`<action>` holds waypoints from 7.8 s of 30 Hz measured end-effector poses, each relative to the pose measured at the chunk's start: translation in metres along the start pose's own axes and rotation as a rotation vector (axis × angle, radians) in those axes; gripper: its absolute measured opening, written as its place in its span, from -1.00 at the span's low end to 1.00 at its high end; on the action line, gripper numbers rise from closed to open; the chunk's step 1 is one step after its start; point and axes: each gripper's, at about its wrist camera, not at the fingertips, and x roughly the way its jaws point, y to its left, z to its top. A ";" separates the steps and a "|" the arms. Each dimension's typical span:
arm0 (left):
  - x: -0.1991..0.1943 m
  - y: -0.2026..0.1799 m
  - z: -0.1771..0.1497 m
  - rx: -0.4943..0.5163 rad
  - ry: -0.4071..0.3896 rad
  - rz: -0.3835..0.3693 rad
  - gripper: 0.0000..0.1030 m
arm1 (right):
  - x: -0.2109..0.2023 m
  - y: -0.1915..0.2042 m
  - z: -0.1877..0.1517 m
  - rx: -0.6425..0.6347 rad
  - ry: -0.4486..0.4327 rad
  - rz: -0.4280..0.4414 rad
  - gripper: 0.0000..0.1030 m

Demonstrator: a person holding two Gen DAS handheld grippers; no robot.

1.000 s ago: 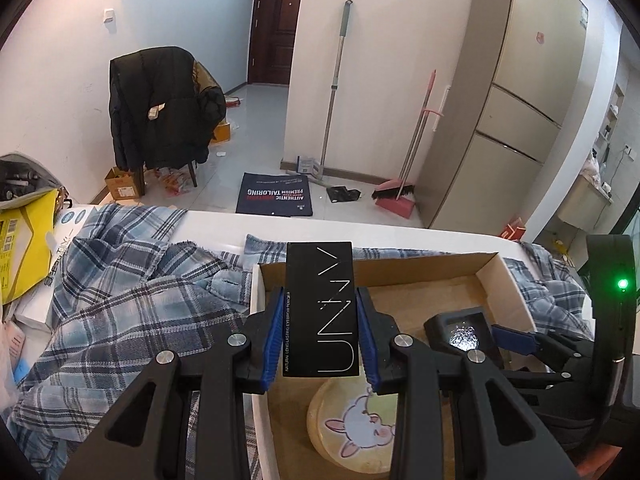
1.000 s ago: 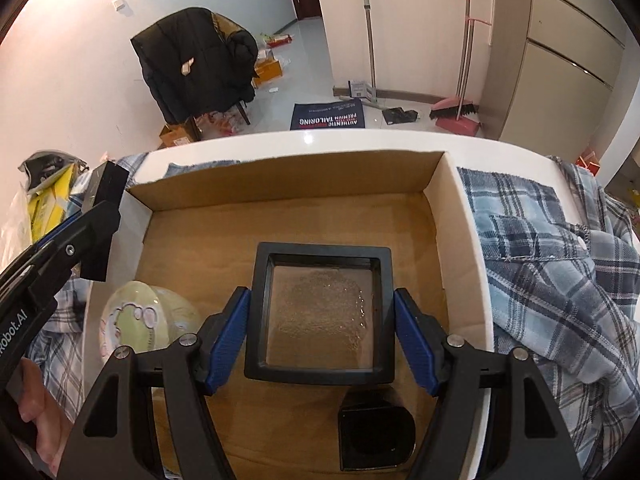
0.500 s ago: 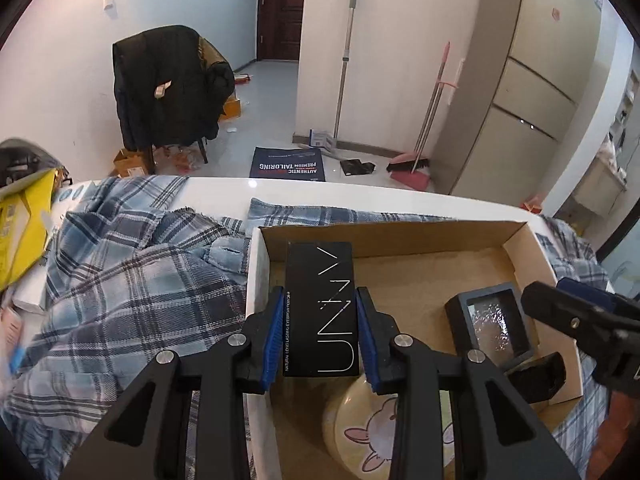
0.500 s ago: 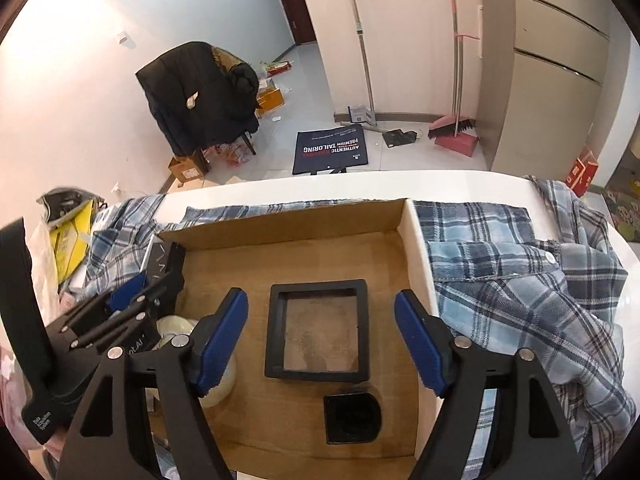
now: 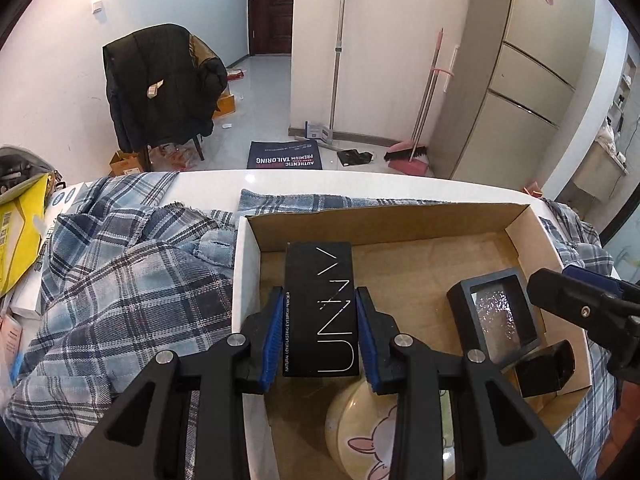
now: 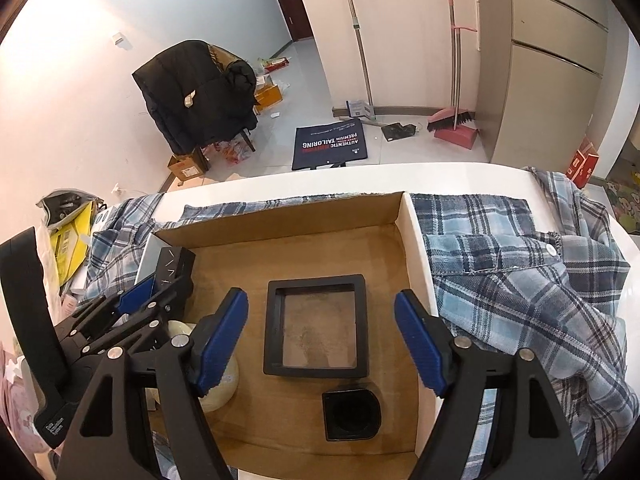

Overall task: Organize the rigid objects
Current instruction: 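Lower the UNNY box and black frame into the cardboard box and open both grippers, then withdraw both grippers from the cardboard box toward the remaining items, then grasp the orange translucent box with the right gripper while the left gripper grasps the green pouch, then lift and carry the orange box and green pouch over the cardboard box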

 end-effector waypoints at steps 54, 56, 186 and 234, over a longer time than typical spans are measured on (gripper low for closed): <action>-0.280 -0.001 -0.166 0.087 -0.464 -0.073 1.00 | -0.205 0.034 -0.184 -0.090 -0.284 -0.056 0.46; -0.265 -0.008 -0.168 0.123 -0.446 -0.044 1.00 | -0.200 0.034 -0.189 -0.085 -0.276 -0.059 0.46; -0.258 -0.004 -0.167 0.131 -0.271 -0.098 -0.78 | -0.148 -0.012 -0.229 -0.136 -0.055 -0.184 -0.26; -0.071 0.019 -0.056 -0.035 -0.037 -0.012 -0.78 | -0.086 -0.006 -0.030 0.015 -0.155 -0.132 -0.26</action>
